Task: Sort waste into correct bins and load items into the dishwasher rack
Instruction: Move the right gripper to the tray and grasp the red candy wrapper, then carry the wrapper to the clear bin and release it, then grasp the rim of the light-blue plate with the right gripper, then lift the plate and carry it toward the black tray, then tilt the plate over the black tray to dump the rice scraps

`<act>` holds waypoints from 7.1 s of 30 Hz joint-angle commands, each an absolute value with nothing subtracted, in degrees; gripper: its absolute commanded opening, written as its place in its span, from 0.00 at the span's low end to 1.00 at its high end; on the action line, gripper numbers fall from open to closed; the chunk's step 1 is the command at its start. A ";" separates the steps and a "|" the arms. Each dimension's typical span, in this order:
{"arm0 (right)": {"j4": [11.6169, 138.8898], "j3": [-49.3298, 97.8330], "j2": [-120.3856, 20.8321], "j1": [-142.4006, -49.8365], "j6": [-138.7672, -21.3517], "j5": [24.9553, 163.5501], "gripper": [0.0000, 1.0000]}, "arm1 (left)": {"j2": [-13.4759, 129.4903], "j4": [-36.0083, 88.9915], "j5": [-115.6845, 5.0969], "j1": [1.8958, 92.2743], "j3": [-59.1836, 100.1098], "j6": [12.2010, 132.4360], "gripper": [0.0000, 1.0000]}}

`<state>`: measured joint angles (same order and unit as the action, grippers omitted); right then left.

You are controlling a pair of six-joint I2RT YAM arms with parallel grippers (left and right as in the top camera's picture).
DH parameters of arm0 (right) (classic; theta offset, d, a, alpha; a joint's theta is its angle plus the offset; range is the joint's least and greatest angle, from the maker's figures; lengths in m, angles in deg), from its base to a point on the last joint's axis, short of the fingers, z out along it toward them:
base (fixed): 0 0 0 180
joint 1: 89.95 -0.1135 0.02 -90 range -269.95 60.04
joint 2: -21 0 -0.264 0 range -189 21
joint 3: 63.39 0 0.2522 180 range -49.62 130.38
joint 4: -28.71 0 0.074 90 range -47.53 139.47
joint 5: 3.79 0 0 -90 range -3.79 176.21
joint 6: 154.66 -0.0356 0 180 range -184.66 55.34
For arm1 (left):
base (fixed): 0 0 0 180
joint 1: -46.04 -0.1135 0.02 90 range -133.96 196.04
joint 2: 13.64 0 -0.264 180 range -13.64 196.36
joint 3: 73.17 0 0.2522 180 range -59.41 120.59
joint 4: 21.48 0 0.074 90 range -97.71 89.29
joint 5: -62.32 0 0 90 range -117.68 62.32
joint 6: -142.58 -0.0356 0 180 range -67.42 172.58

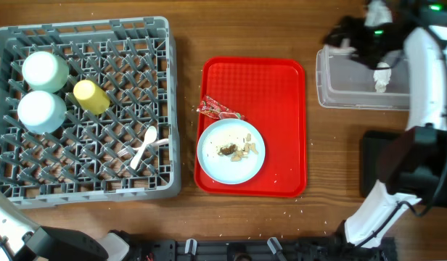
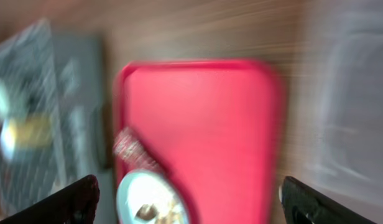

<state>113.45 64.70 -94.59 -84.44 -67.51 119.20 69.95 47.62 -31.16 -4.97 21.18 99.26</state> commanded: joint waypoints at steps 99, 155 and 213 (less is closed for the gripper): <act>79.74 25.42 -90.77 -103.95 -93.11 104.95 0.30 | 70.17 47.64 -31.01 -5.10 21.18 99.74 1.00; 107.72 43.39 -93.41 -137.61 -96.82 64.82 0.04 | 70.17 47.64 -31.01 -5.10 21.18 99.74 1.00; 121.36 51.89 -82.66 -43.89 -80.67 115.95 0.04 | 70.17 47.64 -31.01 -5.10 21.18 99.74 1.00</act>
